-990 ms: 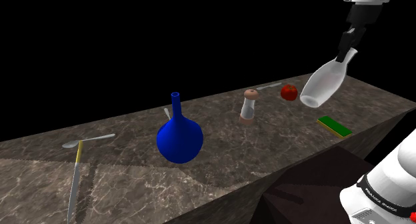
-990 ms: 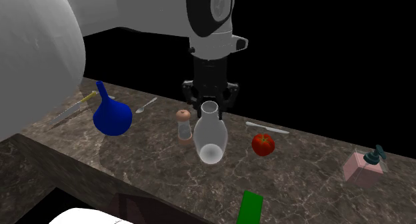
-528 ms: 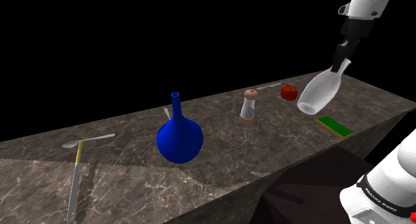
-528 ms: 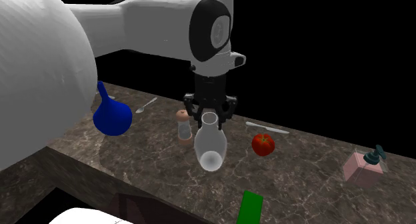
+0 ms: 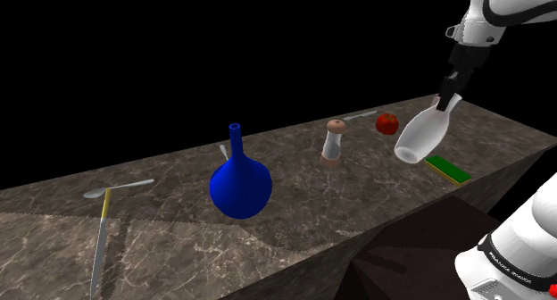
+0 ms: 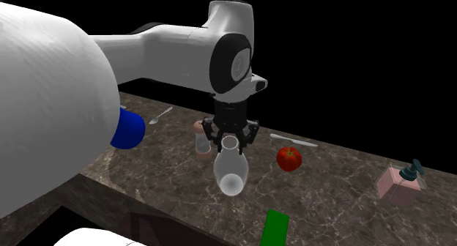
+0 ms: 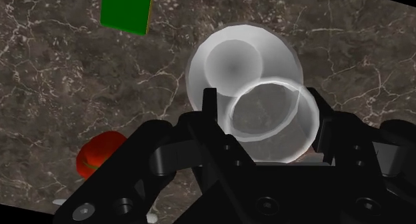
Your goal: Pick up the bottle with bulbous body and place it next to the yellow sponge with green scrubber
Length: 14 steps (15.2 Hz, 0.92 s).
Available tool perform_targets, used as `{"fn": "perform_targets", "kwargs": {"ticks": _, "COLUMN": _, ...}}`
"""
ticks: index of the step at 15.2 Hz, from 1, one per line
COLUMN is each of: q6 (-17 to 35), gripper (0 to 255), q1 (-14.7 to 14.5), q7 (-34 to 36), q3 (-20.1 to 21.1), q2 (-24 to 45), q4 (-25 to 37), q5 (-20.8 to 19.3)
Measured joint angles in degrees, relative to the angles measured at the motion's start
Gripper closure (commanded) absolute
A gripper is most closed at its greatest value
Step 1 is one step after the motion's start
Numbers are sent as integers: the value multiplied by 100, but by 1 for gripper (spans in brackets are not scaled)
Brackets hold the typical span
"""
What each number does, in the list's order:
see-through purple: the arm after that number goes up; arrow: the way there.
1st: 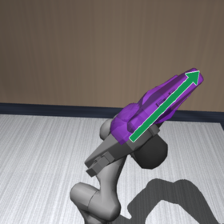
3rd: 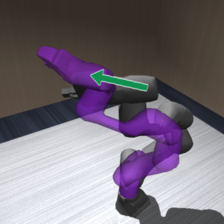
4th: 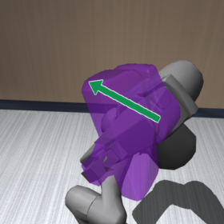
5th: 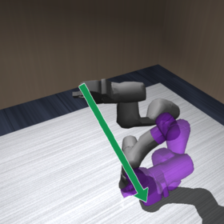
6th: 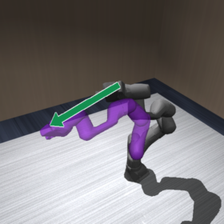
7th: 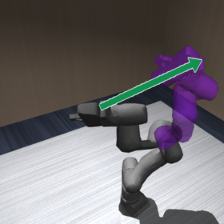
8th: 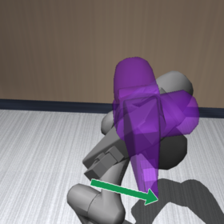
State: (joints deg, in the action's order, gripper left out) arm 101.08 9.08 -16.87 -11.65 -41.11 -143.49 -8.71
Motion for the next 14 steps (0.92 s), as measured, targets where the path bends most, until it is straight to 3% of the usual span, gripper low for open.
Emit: {"fn": "perform_targets", "kwargs": {"ticks": 14, "q6": 1129, "gripper": 255, "q1": 43, "q7": 28, "q3": -147, "q2": 206, "q4": -924, "q5": -124}}
